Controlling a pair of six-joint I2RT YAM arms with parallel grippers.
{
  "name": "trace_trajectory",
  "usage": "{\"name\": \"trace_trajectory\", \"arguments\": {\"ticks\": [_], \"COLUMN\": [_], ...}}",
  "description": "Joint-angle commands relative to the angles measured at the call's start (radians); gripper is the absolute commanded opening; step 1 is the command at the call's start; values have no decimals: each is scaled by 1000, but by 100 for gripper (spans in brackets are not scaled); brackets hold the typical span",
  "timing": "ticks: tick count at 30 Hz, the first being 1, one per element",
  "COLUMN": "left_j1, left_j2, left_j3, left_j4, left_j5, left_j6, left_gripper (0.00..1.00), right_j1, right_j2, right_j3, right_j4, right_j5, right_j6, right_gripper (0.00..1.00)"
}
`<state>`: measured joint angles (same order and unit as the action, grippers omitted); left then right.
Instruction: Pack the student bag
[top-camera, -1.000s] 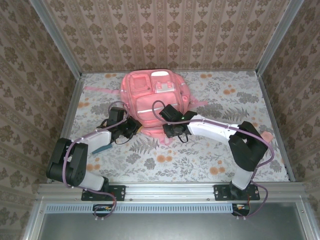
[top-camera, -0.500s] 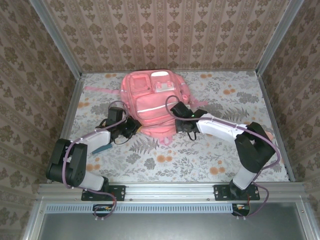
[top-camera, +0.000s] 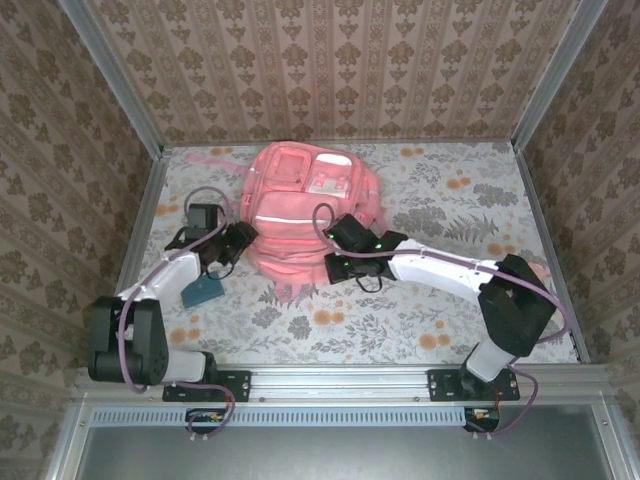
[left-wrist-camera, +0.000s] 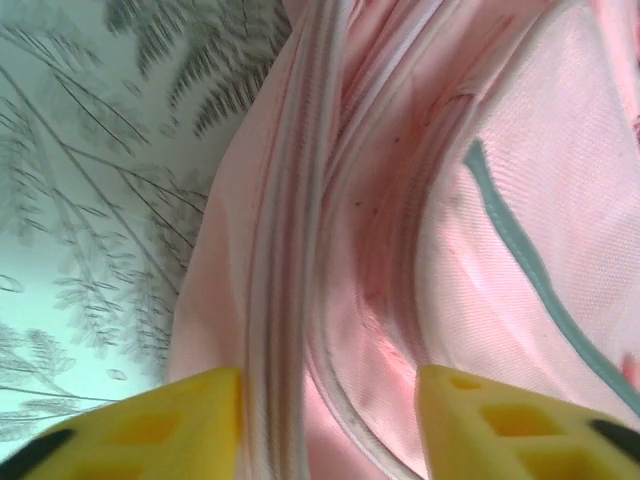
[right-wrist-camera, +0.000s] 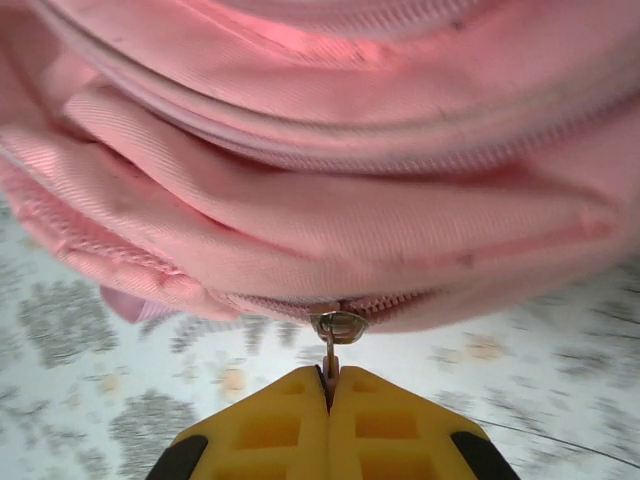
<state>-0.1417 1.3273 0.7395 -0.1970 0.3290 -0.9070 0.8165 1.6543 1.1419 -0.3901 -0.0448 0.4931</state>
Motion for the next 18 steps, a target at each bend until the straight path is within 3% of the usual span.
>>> {"name": "trace_trajectory", "arguments": {"ticks": [1,5,10,18], "left_j1": [8,8,-3,-81], "left_j2": [-83,-149,-214,-232], "left_j3": [22,20,-37,-137], "left_j4": [-108,-176,-169,-48], "left_j5": [-55,-50,7,12], "left_j6": [45,19,-86,-240], "left_gripper": [63,70,71,58], "right_j1": [22,38,50,55], "right_j2": [75,144,188,200], "right_j3": [95,162,211,216], "right_j4": [58,82,93,92], "right_j5": [-67,-69,-74,-73], "right_j6": [65,105,113,121], "right_gripper": [0,0,0,0]}}
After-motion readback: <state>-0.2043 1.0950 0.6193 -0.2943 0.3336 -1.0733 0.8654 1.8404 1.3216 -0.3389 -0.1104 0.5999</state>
